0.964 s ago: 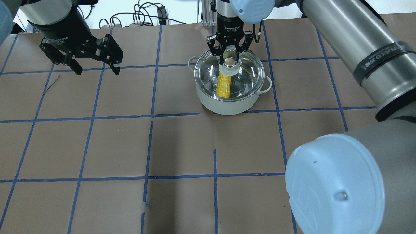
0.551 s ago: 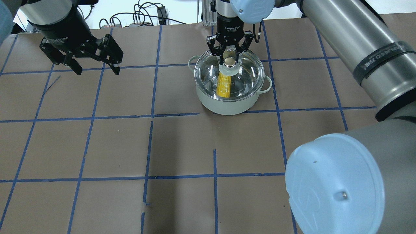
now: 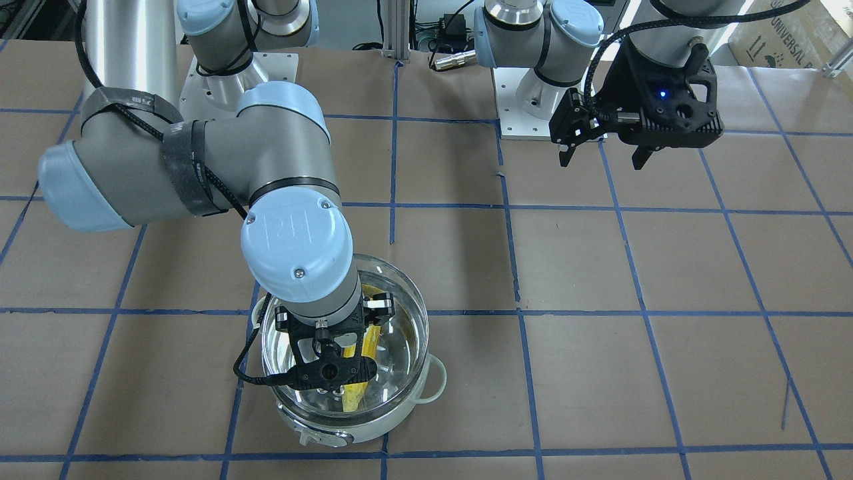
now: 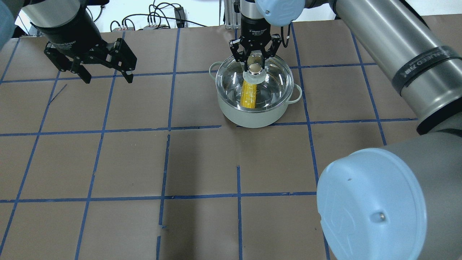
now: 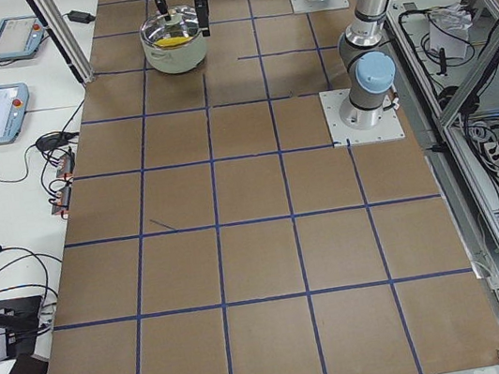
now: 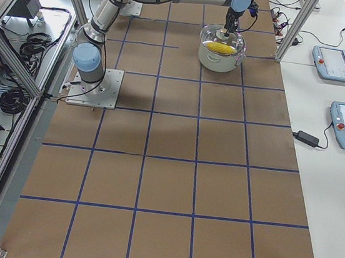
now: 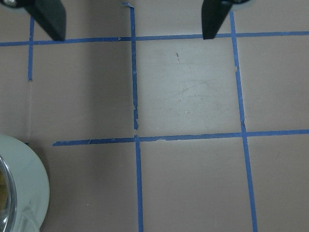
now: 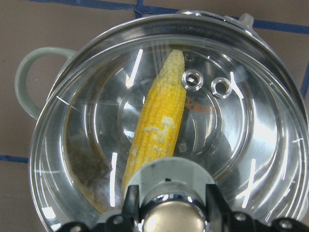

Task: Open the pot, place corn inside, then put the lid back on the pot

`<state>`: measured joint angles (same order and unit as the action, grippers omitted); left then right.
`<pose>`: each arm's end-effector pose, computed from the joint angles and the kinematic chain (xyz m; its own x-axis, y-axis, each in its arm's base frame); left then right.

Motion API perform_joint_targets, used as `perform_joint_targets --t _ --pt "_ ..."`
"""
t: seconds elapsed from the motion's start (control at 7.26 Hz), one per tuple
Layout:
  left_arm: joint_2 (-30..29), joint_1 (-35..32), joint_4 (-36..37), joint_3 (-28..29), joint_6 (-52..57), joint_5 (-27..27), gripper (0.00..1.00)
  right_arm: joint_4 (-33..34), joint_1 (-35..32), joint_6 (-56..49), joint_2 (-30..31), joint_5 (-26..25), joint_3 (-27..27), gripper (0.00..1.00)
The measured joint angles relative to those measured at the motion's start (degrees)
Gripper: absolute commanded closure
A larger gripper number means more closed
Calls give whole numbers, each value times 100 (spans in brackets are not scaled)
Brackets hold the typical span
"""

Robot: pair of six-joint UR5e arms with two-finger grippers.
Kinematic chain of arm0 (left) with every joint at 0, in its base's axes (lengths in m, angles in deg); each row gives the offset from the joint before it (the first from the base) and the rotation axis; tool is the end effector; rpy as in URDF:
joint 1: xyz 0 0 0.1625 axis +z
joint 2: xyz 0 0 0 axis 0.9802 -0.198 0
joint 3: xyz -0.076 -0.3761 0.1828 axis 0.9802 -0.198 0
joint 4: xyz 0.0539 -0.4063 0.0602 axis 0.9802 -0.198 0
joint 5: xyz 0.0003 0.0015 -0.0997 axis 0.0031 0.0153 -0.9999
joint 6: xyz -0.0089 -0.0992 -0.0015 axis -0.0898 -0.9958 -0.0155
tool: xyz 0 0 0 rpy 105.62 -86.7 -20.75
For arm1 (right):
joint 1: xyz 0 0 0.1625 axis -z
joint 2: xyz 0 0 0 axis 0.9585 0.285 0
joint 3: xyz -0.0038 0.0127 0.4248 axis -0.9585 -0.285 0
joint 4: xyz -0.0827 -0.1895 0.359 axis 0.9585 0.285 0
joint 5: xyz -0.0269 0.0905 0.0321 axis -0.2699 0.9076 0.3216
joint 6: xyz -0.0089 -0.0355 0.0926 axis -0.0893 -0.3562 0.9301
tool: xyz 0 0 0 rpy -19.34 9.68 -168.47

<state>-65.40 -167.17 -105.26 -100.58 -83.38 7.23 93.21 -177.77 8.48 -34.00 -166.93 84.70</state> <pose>-0.1194 -0.4993 0.5227 -0.9993 0.0339 -0.0164 0.0337 0.9994 0.0070 0.3128 -0.6701 0.3631 -0.9918 -0.1257 -0.0253 -0.1278 0.9844 0.1212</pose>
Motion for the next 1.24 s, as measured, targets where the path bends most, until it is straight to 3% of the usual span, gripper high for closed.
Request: perform_joint_targets --t 0.55,1.24 --pt "2 0 0 0 0 6 0 31 8 -13 -7 0 -34 60" --pt "0 0 0 0 0 7 0 286 5 -55 -32 -9 -27 61"
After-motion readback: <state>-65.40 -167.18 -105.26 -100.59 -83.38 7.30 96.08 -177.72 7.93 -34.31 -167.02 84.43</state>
